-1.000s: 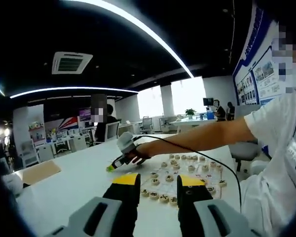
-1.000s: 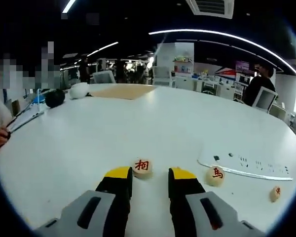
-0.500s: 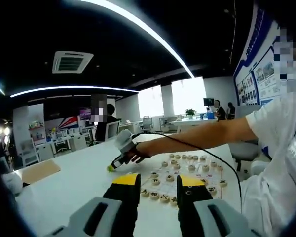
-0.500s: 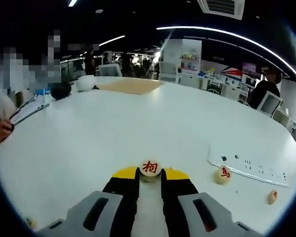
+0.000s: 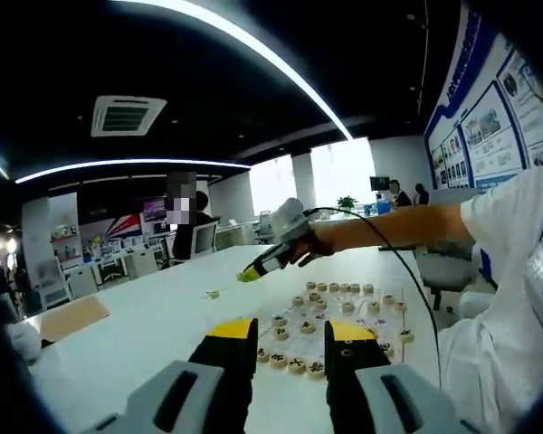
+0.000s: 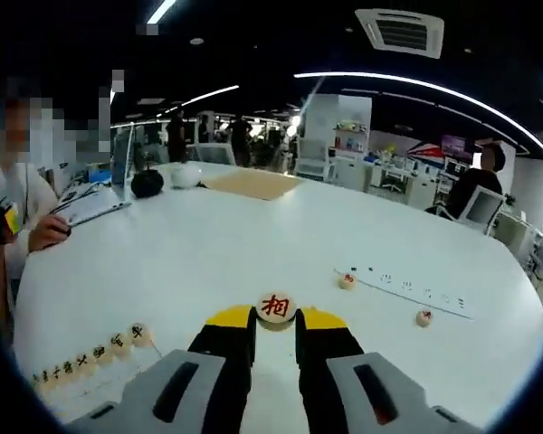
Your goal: Pick up the chess pieces one by one and place each piece onto its starting position on the chessboard, setting the pieces on their correct points until all the chess pieces are arranged in the starting layout
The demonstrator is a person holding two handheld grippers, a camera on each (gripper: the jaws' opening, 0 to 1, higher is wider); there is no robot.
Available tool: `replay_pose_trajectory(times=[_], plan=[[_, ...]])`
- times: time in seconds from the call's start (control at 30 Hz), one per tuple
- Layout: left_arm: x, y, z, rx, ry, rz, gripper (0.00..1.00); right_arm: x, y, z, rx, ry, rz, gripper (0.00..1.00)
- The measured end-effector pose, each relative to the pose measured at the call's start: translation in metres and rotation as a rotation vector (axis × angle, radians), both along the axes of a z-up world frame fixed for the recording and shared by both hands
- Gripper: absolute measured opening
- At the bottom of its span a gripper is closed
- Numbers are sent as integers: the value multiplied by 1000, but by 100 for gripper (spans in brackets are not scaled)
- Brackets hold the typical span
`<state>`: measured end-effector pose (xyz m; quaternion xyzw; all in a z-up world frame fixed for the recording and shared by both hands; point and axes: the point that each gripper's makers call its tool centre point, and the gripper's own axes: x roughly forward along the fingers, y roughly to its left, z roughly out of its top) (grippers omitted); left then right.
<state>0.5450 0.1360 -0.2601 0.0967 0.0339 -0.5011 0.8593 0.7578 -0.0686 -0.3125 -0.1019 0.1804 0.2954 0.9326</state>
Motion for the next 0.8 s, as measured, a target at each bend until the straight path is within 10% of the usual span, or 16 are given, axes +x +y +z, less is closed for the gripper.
replay_pose_trajectory(times=[0.43, 0.8], plan=[[-4, -5, -5, 13, 7, -16, 31, -161, -84, -14, 35, 18, -22, 19], [-9, -8, -9, 22, 4, -26, 31, -269, -135, -69, -57, 127, -56, 19]])
